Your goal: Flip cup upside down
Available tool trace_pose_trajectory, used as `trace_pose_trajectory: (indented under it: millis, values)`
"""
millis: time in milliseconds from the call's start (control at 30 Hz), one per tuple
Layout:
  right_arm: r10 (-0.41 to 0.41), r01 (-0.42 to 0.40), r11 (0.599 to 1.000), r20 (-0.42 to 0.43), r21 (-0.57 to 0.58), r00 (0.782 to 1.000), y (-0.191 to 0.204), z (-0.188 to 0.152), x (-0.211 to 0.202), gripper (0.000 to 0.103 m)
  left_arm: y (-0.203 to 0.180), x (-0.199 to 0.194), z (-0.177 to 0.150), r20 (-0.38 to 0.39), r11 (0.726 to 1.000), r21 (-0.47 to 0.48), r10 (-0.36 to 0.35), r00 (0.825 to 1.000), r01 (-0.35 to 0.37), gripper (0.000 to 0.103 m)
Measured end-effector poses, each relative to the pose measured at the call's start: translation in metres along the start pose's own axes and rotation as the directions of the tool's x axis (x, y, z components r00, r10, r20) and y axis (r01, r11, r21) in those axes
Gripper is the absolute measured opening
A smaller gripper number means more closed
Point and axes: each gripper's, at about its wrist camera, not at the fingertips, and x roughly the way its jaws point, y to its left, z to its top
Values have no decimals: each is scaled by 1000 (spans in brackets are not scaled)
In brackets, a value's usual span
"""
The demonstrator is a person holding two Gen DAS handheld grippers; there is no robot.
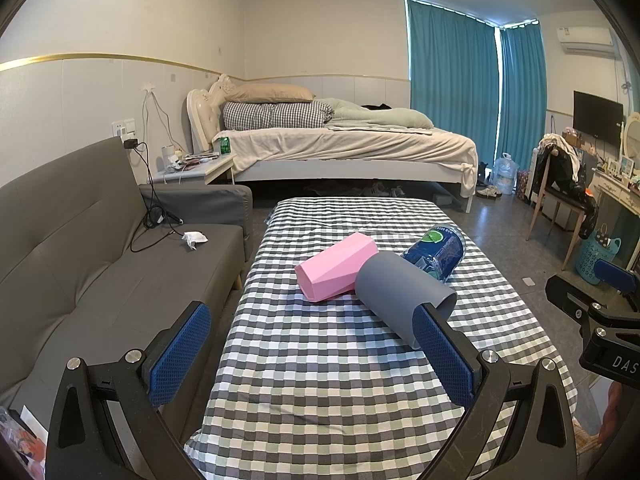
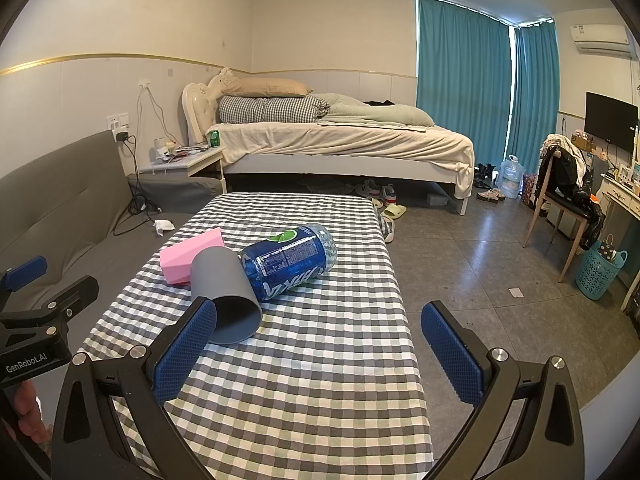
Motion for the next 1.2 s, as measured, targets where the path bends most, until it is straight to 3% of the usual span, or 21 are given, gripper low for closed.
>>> trace_pose_trajectory:
  millis: [1200]
  values:
    - [0, 0, 1000, -13, -5, 1000, 4, -5, 6, 103, 1, 0, 1, -3, 1000, -3, -1, 1000, 1, 103]
